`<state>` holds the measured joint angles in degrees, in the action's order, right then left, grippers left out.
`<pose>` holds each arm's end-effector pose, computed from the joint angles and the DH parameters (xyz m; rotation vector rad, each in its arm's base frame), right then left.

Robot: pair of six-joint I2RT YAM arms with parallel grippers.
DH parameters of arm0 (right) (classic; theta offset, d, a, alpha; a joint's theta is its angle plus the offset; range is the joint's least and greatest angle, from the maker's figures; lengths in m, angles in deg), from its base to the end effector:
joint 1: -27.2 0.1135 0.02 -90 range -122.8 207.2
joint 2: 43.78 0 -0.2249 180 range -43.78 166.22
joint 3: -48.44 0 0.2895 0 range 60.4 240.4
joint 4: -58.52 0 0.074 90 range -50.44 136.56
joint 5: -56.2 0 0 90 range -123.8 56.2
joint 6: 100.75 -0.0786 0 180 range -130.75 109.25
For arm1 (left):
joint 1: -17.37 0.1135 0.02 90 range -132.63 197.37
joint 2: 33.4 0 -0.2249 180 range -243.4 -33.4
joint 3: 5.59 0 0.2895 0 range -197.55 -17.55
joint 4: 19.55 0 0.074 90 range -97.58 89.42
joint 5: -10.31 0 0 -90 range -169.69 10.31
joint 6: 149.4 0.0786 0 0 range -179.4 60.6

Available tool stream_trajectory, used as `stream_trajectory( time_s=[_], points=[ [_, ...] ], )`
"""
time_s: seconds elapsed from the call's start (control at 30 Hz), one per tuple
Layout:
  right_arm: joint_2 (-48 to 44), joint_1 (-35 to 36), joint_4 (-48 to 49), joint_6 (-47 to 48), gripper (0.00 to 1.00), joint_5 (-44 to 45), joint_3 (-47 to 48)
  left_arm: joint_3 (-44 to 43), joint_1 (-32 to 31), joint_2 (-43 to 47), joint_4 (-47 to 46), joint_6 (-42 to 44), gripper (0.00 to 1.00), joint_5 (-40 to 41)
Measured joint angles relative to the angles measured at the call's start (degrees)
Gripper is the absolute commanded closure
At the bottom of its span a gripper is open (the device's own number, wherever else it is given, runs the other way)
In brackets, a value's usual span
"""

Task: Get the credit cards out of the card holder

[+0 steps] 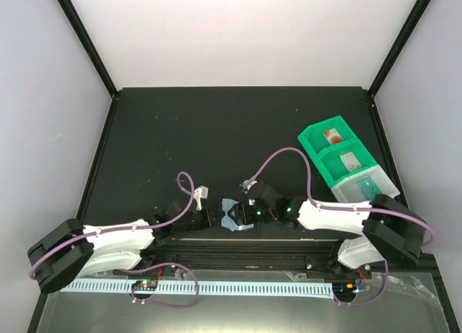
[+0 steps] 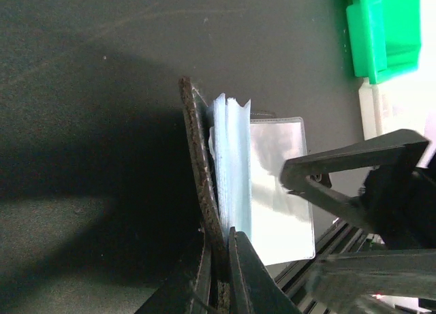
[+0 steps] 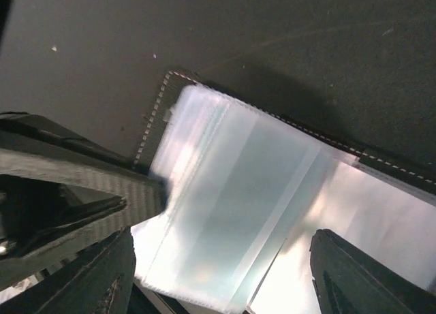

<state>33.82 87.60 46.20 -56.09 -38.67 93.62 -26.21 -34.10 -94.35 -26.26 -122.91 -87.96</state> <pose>0.1544 0.2853 0.0707 -0.3830 2.5485 0.9225 0.1518 -0.2088 0.0387 -0.1631 2.4543 -1.2064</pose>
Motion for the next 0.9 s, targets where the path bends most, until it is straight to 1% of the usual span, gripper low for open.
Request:
stream_trajectory(
  time_s=[0.1, 0.27, 0.47, 0.63, 0.83, 0.9],
  points=[
    [3.7, 0.1, 1.0, 0.0, 0.28, -1.4, 0.9, 0.3, 0.0, 0.9, 0.2, -0.2, 0.98, 0.5],
    [7.1, 0.1, 2.5, 0.0, 0.28, -2.9, 1.5, 0.3, 0.0, 1.8, 0.6, -0.2, 0.98, 0.9],
    [9.0, 0.1, 3.2, 0.3, 0.32, -2.8, 1.8, 0.6, 0.0, 1.8, 0.8, -0.2, 0.98, 1.2],
    [8.9, 0.1, 2.6, 0.7, 0.40, -0.9, 1.7, 0.6, 0.0, 1.8, 0.8, -0.2, 0.99, 1.2],
    [7.3, 0.1, 1.3, 1.7, 0.56, 1.6, 0.8, 0.6, 0.0, 1.5, 0.7, -0.2, 0.99, 1.2],
    [6.6, 0.1, 0.7, 1.8, 0.59, 2.4, 0.5, 0.6, 0.0, 1.3, 0.7, -0.2, 0.98, 1.2]
  ],
)
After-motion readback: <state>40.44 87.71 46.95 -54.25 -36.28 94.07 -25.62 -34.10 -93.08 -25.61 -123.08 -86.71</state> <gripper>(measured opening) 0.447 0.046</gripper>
